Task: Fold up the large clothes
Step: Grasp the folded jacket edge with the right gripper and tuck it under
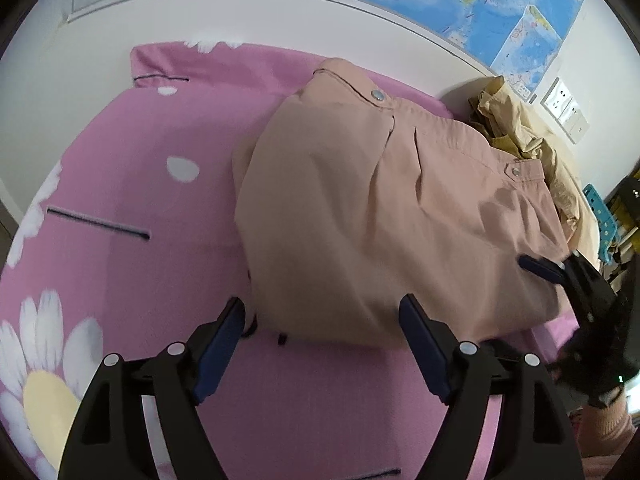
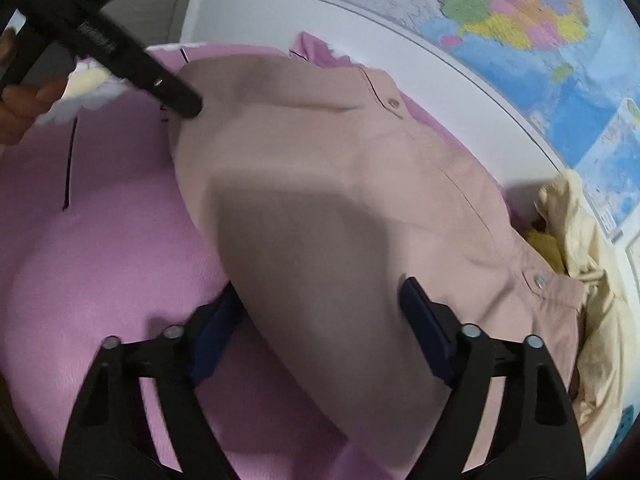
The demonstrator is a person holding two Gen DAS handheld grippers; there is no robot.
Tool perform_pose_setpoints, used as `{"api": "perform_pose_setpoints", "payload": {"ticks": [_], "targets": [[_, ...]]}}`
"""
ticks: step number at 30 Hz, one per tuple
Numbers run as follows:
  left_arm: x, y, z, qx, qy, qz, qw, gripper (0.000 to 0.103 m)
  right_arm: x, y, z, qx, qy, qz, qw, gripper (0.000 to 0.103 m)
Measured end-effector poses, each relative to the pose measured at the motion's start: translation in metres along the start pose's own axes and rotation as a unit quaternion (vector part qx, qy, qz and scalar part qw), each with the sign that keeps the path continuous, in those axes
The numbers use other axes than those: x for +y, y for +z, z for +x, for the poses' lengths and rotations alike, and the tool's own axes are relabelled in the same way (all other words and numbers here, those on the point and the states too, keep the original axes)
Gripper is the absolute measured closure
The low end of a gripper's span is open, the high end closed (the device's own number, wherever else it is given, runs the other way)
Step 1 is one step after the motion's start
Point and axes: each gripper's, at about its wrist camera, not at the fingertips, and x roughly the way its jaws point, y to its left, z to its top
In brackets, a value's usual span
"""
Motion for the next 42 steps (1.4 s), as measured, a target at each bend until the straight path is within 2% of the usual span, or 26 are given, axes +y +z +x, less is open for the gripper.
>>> {"api": "perform_pose_setpoints", "payload": {"ticks": [1, 3, 6, 9, 12, 13, 15, 22, 23, 24, 27, 29, 31, 34, 38, 40, 41, 42], "targets": [[0.001, -0.004, -0.002, 0.004, -0.003, -0.004, 1.0000, 0.026, -0.003, 0.002, 0.002, 0.001, 0.009, 0.005, 1.000, 0.038], [0.002, -0.009, -0.003, 0.010, -0.011, -0.007, 0.9999, 0.026, -0.010, 0.008, 0.003, 0.000, 0.033, 0.023, 0.999, 0.059], [0.000, -0.015, -0.004, 0.016, -0.030, -0.011, 0.9994, 0.026, -0.020, 0.011, -0.002, -0.006, 0.062, 0.052, 0.997, 0.068], [-0.009, -0.017, -0.002, 0.018, -0.026, -0.002, 0.9995, 0.026, -0.032, 0.010, -0.004, -0.010, 0.089, 0.089, 0.992, 0.070], [-0.019, -0.016, 0.000, 0.020, -0.034, 0.010, 0.9992, 0.026, -0.035, 0.009, -0.006, -0.013, 0.097, 0.103, 0.990, 0.070], [-0.022, -0.016, 0.001, 0.020, -0.037, 0.012, 0.9990, 0.026, -0.035, 0.009, -0.005, -0.011, 0.094, 0.102, 0.990, 0.070], [-0.026, -0.015, 0.004, 0.022, -0.042, 0.017, 0.9987, 0.026, -0.028, 0.008, -0.006, -0.010, 0.071, 0.090, 0.993, 0.052], [-0.032, -0.012, 0.014, 0.026, -0.047, 0.014, 0.9984, 0.026, -0.009, 0.009, 0.007, -0.006, 0.019, 0.033, 0.999, 0.049], [-0.032, -0.012, 0.015, 0.026, -0.048, 0.012, 0.9984, 0.025, -0.007, 0.009, 0.009, -0.005, 0.018, 0.028, 0.999, 0.056], [-0.033, -0.012, 0.015, 0.025, -0.051, 0.010, 0.9983, 0.023, -0.006, 0.011, 0.008, -0.009, 0.024, 0.025, 0.999, 0.067], [-0.031, -0.008, 0.015, 0.024, -0.077, -0.008, 0.9967, 0.022, -0.006, 0.012, 0.004, -0.013, 0.044, 0.028, 0.999, 0.084], [-0.026, -0.004, 0.018, 0.023, -0.116, -0.037, 0.9923, 0.021, -0.009, 0.013, 0.001, -0.014, 0.057, 0.040, 0.997, 0.087], [-0.022, 0.000, 0.020, 0.019, -0.138, -0.058, 0.9886, 0.021, -0.012, 0.014, 0.000, -0.016, 0.067, 0.051, 0.996, 0.088], [-0.010, 0.009, 0.028, 0.004, -0.160, -0.107, 0.9813, 0.020, -0.019, 0.014, -0.003, -0.019, 0.081, 0.070, 0.994, 0.088], [-0.005, 0.021, 0.041, -0.003, -0.194, -0.143, 0.9705, 0.021, -0.021, 0.013, -0.007, -0.024, 0.092, 0.090, 0.991, 0.089], [-0.008, 0.027, 0.048, -0.002, -0.193, -0.144, 0.9706, 0.029, -0.024, 0.011, -0.007, -0.024, 0.098, 0.102, 0.990, 0.089], [-0.011, 0.030, 0.053, 0.006, -0.194, -0.142, 0.9707, 0.046, -0.024, 0.010, -0.008, -0.021, 0.100, 0.107, 0.989, 0.087], [-0.010, 0.031, 0.056, 0.015, -0.198, -0.141, 0.9699, 0.060, -0.024, 0.009, -0.010, -0.018, 0.104, 0.115, 0.988, 0.077]]}}
